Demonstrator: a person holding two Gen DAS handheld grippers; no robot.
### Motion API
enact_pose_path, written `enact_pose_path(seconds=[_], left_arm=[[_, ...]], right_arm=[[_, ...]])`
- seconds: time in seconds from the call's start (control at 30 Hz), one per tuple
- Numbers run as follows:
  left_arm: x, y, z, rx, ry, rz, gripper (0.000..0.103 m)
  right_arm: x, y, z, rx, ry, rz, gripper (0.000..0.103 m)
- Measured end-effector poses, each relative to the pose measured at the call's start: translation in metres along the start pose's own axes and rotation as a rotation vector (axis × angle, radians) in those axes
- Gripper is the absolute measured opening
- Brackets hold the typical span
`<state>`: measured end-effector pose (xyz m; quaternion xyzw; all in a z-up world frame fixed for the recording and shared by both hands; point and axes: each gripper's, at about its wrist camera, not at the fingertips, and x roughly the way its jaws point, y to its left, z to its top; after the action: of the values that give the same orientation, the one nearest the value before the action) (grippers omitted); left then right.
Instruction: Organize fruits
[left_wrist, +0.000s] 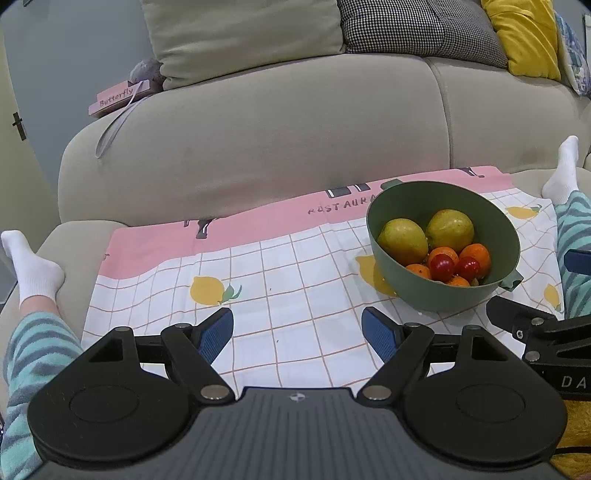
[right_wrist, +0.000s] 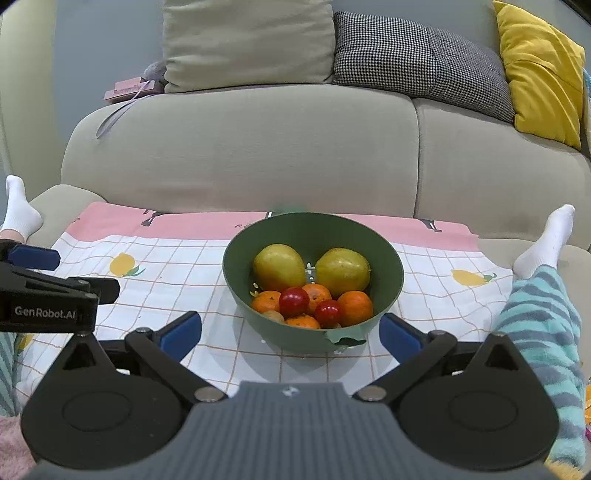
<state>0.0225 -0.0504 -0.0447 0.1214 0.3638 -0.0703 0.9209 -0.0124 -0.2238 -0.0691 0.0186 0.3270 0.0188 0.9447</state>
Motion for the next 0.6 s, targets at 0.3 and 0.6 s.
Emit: enact_pose_path(seconds=[0.3,0.6], left_arm=[[-0.0015,0.0015,-0.0002,0.000,-0.002,0.000,0.093],[-0.0030,0.0025,0.0004,-0.001,-0.002,0.001,0.093]], right_arm=[[-0.0020,0.0017,0.0006,-0.011,0.005,0.014,0.099],[0.0007,-0.0017,0.0008,0.018,0.031,0.032,0.099]])
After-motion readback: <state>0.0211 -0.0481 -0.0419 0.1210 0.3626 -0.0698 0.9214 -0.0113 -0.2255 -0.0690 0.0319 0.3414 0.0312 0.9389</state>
